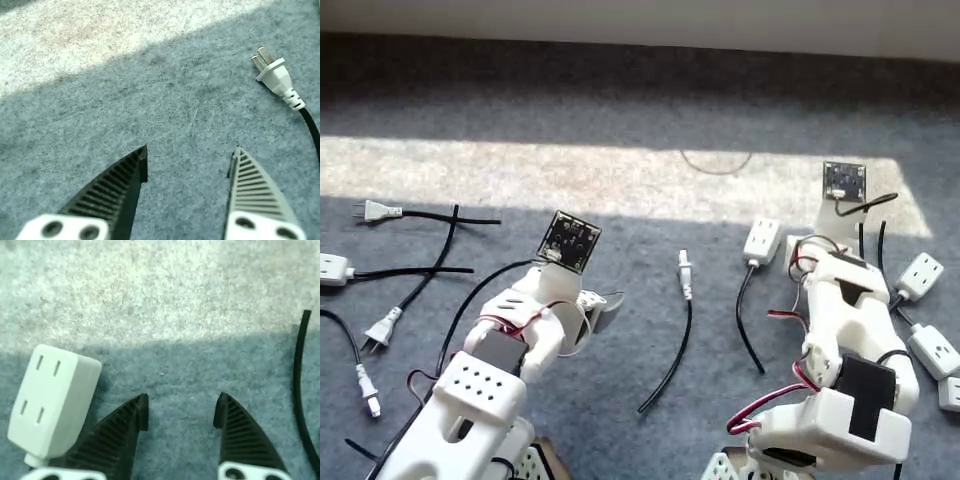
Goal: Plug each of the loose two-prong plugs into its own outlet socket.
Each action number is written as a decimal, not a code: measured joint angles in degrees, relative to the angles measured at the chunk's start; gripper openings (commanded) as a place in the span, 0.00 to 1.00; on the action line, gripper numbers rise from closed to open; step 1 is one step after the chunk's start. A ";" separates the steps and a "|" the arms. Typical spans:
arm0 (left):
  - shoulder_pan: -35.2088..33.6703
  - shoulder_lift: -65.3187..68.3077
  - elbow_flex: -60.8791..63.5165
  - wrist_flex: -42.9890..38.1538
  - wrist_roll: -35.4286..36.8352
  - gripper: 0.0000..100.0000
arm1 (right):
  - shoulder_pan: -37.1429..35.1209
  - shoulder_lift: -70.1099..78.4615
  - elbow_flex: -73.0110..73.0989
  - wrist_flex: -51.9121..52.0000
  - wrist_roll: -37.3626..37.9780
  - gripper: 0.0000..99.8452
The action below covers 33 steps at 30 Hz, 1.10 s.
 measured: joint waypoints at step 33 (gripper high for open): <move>18.11 70.33 -71.47 25.85 27.69 0.26 | 1.67 -59.52 38.51 20.31 -24.26 0.22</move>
